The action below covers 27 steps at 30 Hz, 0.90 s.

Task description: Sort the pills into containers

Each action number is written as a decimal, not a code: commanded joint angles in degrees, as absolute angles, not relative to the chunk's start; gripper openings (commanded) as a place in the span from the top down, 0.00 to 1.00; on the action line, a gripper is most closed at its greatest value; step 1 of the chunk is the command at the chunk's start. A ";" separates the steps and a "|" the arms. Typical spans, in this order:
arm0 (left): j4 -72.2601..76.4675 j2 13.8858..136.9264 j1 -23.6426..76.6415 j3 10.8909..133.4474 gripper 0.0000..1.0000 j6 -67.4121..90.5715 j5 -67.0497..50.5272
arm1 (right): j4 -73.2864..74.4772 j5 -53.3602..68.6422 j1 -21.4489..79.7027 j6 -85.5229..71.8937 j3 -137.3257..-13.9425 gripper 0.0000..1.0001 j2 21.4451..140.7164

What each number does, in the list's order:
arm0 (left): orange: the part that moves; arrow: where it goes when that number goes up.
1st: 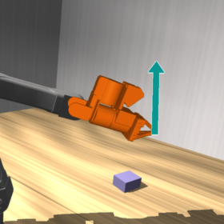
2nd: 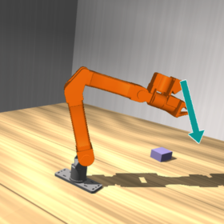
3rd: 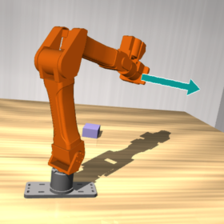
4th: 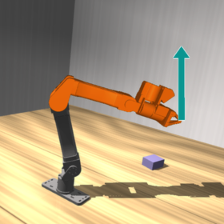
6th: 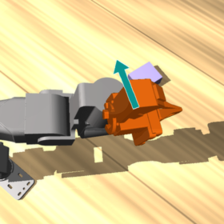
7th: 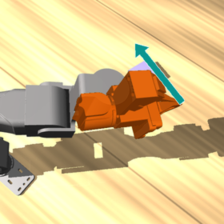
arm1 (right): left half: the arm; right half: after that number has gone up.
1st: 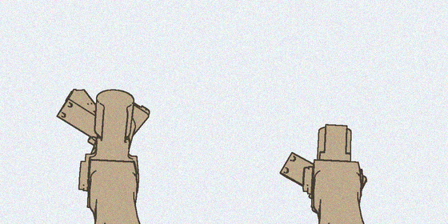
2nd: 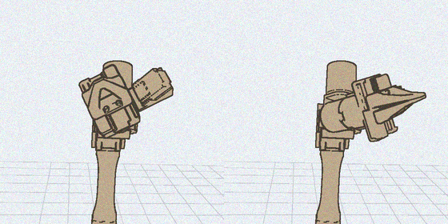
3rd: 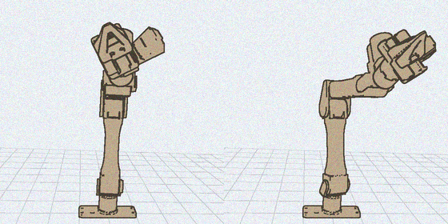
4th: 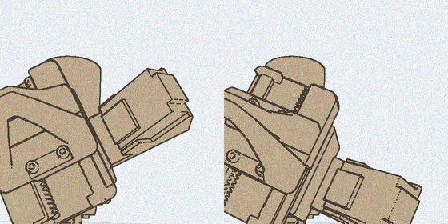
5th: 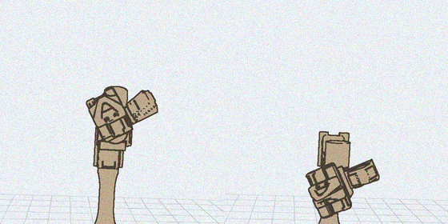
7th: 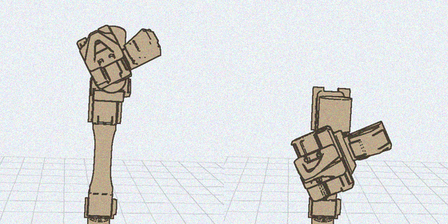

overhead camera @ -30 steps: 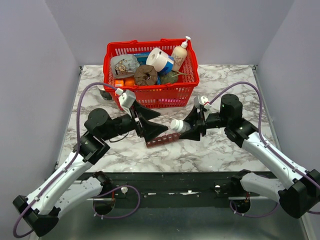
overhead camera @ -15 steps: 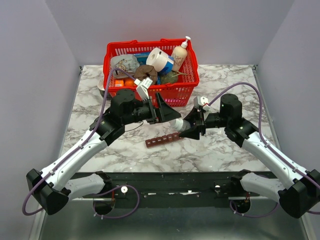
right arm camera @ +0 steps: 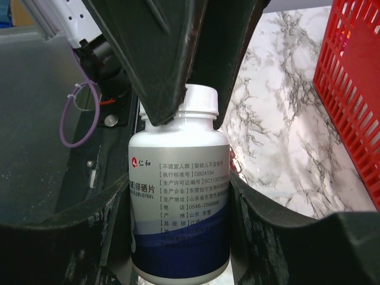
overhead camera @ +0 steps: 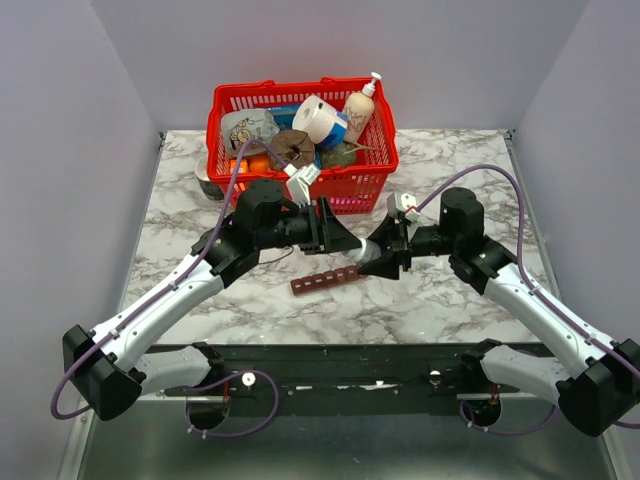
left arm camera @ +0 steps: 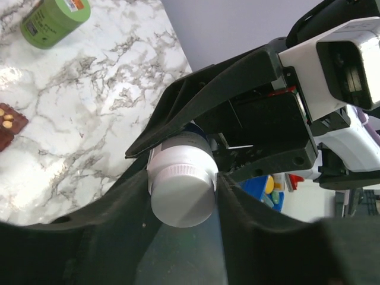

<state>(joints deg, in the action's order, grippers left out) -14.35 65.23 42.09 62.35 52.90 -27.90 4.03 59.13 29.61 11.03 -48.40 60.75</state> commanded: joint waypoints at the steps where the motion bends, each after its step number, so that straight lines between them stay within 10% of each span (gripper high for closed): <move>1: -14.50 66.18 42.36 61.96 0.61 50.55 -32.60 | 3.78 58.54 29.44 11.25 -49.31 0.99 60.65; 13: -5.81 55.47 42.80 53.62 0.68 11.54 -46.05 | -2.10 60.55 29.44 0.27 -47.64 0.99 60.64; 27: -16.61 47.82 42.80 50.63 0.05 -8.35 -40.79 | -4.48 61.08 29.44 -4.04 -48.16 1.00 61.17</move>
<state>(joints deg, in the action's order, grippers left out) -13.45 51.40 42.52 51.51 -2.61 -42.87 -1.85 62.33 29.58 -2.35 -48.16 60.86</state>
